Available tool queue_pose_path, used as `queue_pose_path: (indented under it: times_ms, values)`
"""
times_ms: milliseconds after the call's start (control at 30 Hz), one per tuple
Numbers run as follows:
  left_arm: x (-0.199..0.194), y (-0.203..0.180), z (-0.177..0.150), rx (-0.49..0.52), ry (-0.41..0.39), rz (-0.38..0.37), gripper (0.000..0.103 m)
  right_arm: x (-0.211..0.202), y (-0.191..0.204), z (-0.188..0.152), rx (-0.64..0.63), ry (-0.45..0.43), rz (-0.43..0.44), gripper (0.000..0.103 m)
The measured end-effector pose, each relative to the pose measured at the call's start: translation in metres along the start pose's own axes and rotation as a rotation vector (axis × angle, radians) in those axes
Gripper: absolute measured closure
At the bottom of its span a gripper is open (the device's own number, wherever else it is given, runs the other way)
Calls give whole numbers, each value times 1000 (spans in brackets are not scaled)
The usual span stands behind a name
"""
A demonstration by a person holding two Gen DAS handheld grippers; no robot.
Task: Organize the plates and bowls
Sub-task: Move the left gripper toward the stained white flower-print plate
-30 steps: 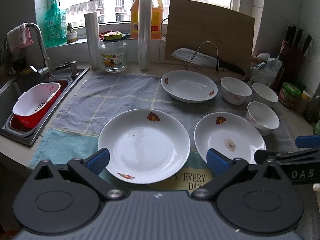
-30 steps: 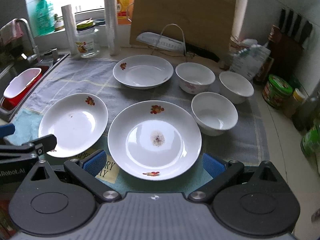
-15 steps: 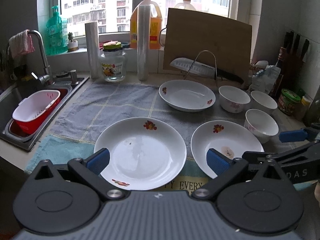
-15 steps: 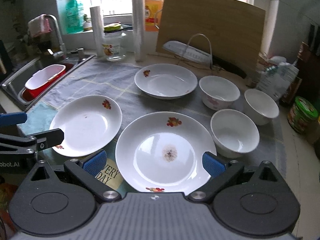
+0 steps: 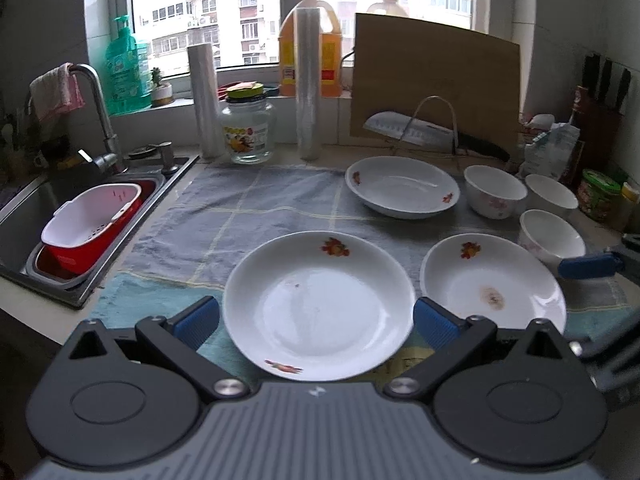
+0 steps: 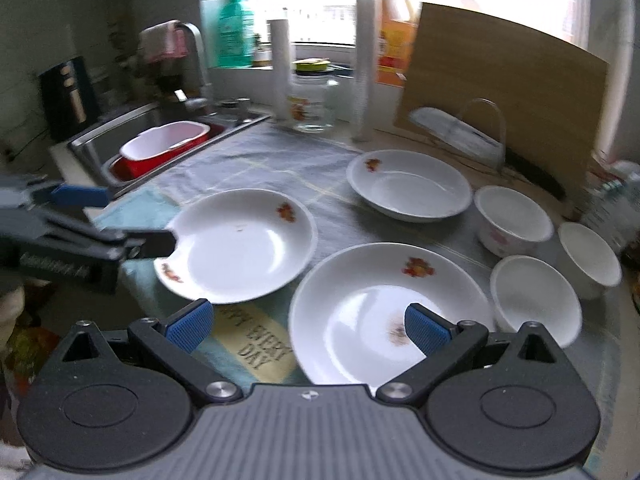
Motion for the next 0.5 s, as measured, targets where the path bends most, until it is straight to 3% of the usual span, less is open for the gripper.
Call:
queue_pose_path:
  times_ms: [233,500]
  values:
    - [22,26,1,30,6,-18,1,24,30,1,-41,16,24,0]
    - [62,62,12,84,40,-109,1,66,69,0,-28,64,5,0]
Point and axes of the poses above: each gripper's, at about its wrist camera, not at the fingertips, and x roughly the way its jaws point, y to its left, z to its top, the point moved 3 cm from there along x, roughly the way its jaws point, and after that the axes turned 1 degree about -x, right-handed, at the moved point
